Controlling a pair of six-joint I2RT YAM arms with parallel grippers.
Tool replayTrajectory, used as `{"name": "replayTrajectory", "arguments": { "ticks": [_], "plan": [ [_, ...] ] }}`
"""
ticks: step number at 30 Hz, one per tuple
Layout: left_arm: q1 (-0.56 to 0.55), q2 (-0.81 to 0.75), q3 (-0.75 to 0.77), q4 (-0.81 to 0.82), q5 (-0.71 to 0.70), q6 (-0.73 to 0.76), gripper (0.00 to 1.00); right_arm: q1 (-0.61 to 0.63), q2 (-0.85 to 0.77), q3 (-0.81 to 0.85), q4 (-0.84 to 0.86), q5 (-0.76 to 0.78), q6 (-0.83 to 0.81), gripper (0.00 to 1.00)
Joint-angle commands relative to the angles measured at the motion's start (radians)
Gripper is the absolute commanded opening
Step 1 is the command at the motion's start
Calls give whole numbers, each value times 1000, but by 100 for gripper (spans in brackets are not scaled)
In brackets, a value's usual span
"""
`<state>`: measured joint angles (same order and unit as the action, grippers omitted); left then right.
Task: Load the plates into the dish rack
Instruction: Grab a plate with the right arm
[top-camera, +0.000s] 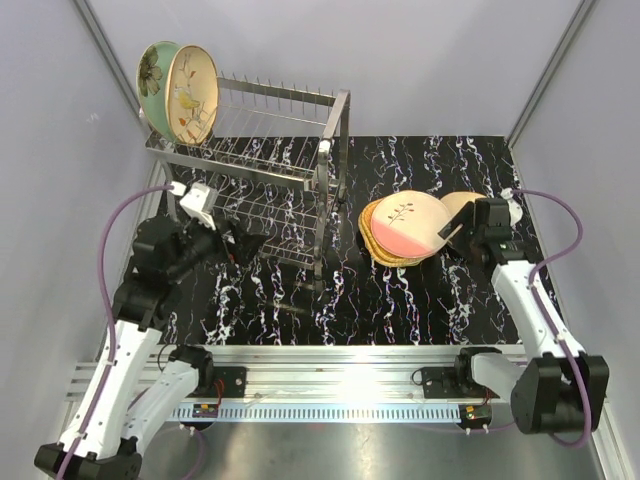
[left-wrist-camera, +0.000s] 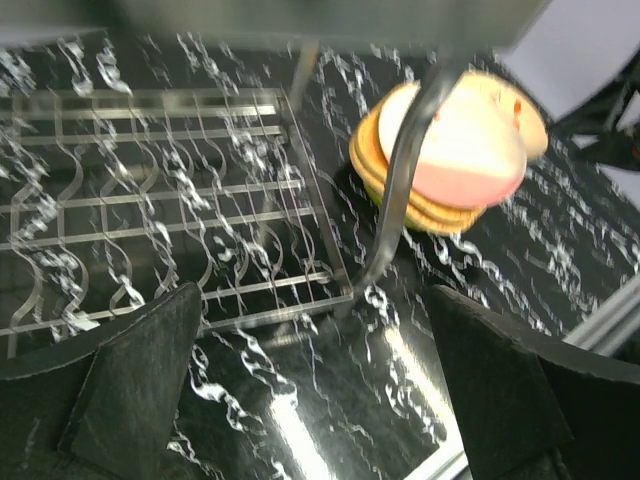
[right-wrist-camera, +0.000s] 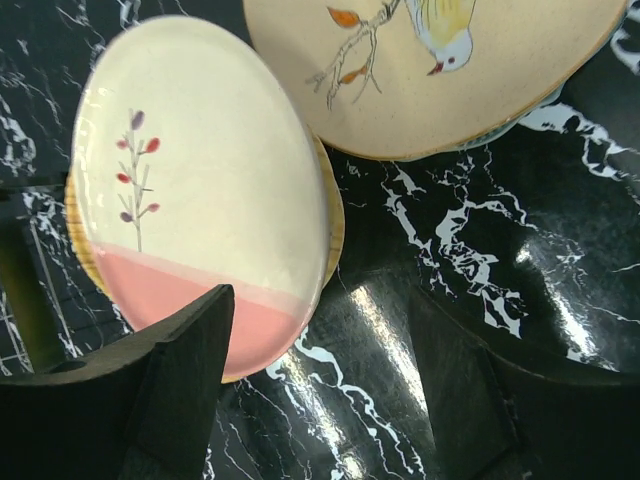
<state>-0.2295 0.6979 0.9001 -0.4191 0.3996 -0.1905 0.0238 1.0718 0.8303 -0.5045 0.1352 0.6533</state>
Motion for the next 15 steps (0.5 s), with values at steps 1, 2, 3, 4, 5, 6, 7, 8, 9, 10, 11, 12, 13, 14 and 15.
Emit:
{"name": "replayTrajectory", "arguments": {
  "ticks": [1,2,3,4,5,6,7,8,9,10,11,12,13,14,15],
  "plan": [
    [-40,-34,-61,63,-36,36,99,-8,51,-31,122,-46,34,77],
    [-42,-44,-75,71,-50,43,99,-5,66,-33,156,-52,34,77],
    [-45,-49,-87,75,-60,45,99,-7,82,-36,165,-54,42,77],
    [-48,-51,-104,85,-70,45,99,-8,118,-36,178,-62,46,76],
    [-50,-51,-110,89,-76,45,99,-10,137,-36,193,-66,49,76],
    [-50,-48,-115,91,-77,43,99,-13,155,-34,196,-69,54,75],
    [-50,-44,-122,91,-77,42,99,-15,184,-36,198,-66,69,72],
    [-50,-37,-125,91,-73,42,99,-18,192,-39,195,-57,84,67],
    [-51,-34,-128,91,-74,45,99,-18,195,-48,205,-46,94,63],
    [-51,-29,-128,85,-85,51,99,-18,192,-71,228,-43,109,53],
    [-53,-29,-127,82,-93,54,99,-19,189,-80,234,-42,114,48],
    [-57,-31,-128,77,-102,59,99,-18,185,-86,235,-40,118,44],
    [-59,-32,-128,74,-117,65,99,-18,180,-88,233,-39,118,39],
    [-60,-40,-130,74,-122,66,99,-18,178,-85,218,-33,118,31],
    [-60,-41,-132,75,-127,66,99,-19,171,-82,207,-28,114,27]
  ]
}}
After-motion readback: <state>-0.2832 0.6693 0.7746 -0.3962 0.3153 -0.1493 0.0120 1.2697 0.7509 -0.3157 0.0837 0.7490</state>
